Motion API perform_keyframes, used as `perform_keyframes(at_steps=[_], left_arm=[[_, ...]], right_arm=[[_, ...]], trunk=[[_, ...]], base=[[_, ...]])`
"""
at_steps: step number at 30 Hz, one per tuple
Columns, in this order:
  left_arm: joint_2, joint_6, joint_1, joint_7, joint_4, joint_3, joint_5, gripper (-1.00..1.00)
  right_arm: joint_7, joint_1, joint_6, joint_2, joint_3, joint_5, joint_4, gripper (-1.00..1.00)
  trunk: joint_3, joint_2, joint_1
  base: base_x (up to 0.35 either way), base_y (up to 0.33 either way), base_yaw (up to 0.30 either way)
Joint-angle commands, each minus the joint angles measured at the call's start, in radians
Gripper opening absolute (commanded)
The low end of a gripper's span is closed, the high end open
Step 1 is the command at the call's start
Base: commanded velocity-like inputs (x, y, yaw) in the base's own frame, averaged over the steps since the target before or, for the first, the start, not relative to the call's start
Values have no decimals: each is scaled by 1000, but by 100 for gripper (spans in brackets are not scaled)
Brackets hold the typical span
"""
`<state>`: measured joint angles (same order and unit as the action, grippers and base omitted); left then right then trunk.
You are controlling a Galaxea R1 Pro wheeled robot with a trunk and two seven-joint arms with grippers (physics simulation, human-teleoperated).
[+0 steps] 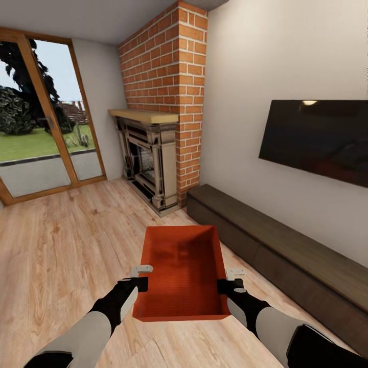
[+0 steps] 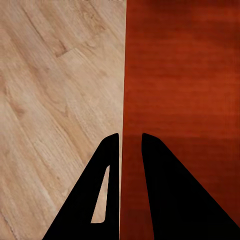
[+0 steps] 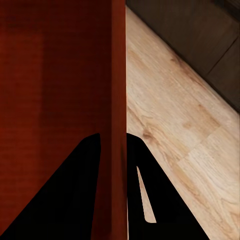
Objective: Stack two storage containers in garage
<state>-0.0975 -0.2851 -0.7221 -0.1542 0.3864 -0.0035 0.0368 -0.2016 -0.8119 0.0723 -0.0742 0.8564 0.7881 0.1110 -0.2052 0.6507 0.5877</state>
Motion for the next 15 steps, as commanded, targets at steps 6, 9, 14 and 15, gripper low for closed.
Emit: perform_keyframes(at_steps=[6,9,14,15], left_arm=[[1,-11,0,-12,-1,8,-14,-100],[1,-12,0,-12,-1,9,-14,-100],[1,-14,0,-11,-1,10,-14,-100],[1,-14,0,-11,-1,9,-14,-100]], right_arm=[[-32,-1,15,20,24,-7,1,-100],[-33,-1,15,20,24,-7,0,-100],[-33,-1,15,20,24,-7,0,-100],[-32,-1,15,20,24,-7,0,-100]], trunk=[[8,1,0],[23,-20,-11],[47,-55,-30],[51,-62,-34]], base=[[0,0,0],[0,0,0],[0,0,0],[0,0,0]])
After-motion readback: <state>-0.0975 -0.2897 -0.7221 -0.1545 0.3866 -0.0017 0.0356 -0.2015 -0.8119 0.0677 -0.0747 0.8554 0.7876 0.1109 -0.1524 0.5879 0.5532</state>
